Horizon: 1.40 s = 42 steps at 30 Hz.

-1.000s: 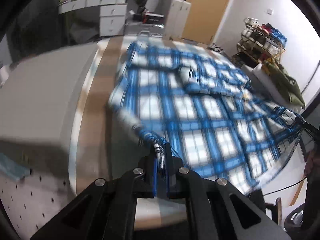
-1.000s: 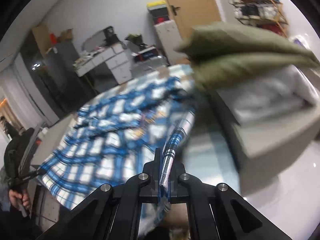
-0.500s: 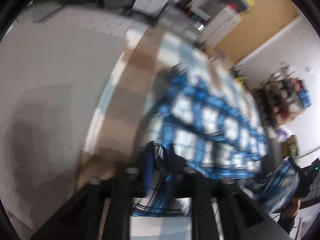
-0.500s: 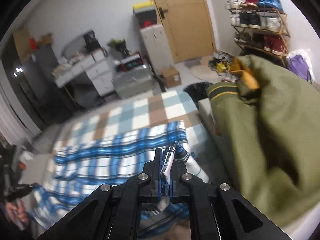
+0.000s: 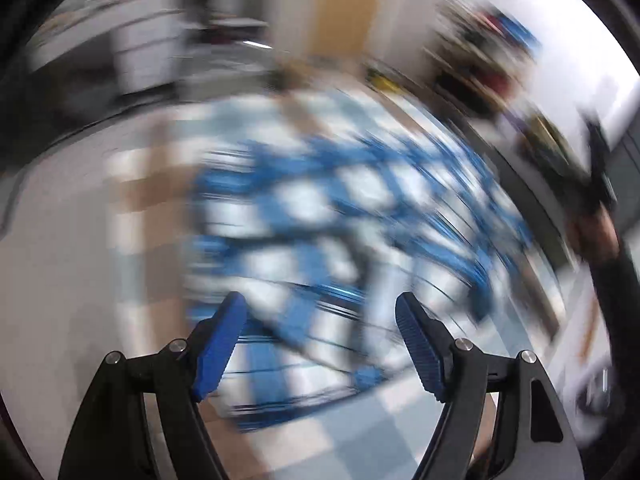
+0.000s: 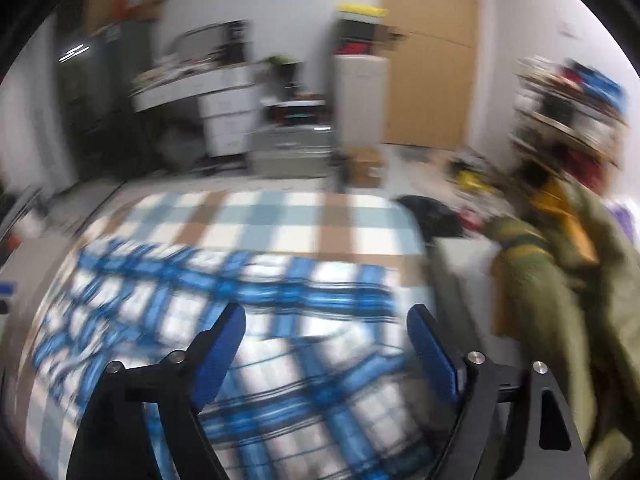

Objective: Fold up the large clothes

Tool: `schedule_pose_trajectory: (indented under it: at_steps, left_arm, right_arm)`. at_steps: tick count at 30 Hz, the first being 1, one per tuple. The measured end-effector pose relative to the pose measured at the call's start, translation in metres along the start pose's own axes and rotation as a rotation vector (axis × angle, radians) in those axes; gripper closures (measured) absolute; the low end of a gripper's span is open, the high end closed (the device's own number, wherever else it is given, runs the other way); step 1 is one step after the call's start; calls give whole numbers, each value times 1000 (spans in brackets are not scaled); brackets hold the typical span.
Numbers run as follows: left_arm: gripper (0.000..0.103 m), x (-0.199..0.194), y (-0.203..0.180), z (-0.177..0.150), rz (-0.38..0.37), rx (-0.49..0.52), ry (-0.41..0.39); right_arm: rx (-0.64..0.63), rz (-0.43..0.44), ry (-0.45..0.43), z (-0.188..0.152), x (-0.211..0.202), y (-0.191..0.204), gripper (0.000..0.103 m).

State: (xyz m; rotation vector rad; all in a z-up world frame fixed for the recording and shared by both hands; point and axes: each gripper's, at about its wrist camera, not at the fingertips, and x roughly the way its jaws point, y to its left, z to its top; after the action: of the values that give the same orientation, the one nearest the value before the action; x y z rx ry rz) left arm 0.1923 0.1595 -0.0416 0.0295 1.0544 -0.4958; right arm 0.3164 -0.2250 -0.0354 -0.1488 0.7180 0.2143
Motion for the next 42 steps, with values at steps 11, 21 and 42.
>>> schedule_pose_trajectory:
  at_steps: [11,21,42]
  left_arm:
    - [30,106,-40,5,-119,143,244]
    - [92,109,-48,19,-140,142,214]
    - [92,53,-86,128,632,438,-116]
  right_arm:
    - [-461,143,327,-16,85,57,20]
    - [-479,180,397,-24,97,62,96]
    - [-81,-107,-117,68,16,13,100]
